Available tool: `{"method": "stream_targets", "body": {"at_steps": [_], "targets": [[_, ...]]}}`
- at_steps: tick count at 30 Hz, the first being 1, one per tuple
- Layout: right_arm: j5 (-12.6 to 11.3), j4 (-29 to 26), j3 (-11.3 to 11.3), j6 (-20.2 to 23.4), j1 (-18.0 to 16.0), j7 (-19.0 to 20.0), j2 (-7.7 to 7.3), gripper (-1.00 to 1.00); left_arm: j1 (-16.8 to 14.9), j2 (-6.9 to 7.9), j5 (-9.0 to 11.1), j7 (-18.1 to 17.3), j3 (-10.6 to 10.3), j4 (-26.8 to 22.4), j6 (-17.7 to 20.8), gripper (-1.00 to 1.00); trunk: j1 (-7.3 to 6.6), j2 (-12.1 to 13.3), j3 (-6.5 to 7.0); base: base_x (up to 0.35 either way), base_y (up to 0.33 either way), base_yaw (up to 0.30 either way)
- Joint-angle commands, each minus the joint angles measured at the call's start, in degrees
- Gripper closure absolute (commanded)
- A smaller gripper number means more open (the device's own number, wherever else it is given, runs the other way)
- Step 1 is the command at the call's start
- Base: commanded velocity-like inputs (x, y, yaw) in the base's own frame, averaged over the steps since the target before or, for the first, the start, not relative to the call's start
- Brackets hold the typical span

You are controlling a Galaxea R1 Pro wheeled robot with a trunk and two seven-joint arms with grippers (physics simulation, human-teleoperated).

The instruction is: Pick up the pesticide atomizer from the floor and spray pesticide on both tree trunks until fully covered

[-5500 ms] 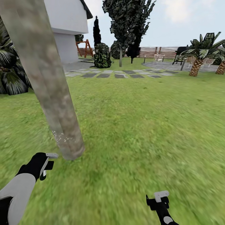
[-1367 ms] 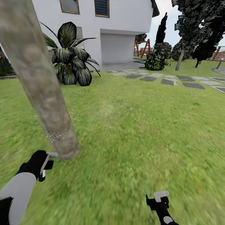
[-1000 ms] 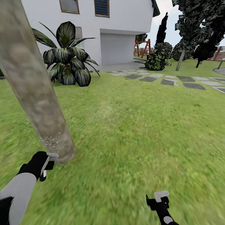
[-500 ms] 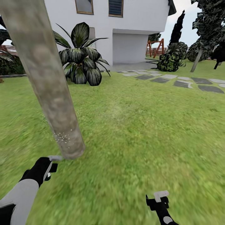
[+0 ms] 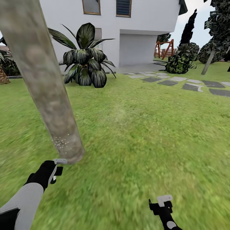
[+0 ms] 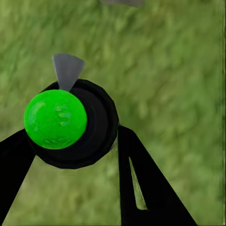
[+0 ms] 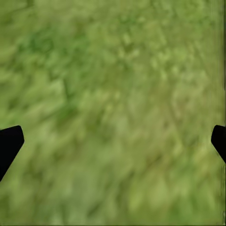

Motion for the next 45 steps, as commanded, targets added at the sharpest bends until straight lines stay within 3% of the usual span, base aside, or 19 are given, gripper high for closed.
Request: {"method": "stream_targets", "body": {"at_steps": [1, 10, 37, 45], "targets": [[-0.5, 0.0, 0.5, -0.1, 0.0, -0.1, 0.00, -1.00, 0.0, -0.04, -0.1, -0.1, 0.2, -0.1, 0.3, 1.00, 0.00, 0.0, -0.05, 0.100, -0.264, 0.000], [-0.6, 0.0, 0.5, -0.1, 0.0, -0.1, 0.13, -1.00, 0.0, -0.04, -0.1, -0.1, 0.3, -0.1, 0.3, 1.00, 0.00, 0.0, -0.05, 0.098, -0.264, 0.031], [-0.6, 0.0, 0.5, -0.1, 0.0, -0.1, 0.13, -1.00, 0.0, -0.48, -0.1, 0.0, 0.3, 0.0, 0.3, 1.00, 0.00, 0.0, -0.05, 0.145, -0.255, 0.269], [-0.6, 0.0, 0.5, -0.1, 0.0, -0.1, 0.13, -1.00, 0.0, -0.50, -0.1, 0.0, 0.4, 0.0, 0.3, 1.00, 0.00, 0.0, -0.05, 0.160, -0.250, 0.031]]}}
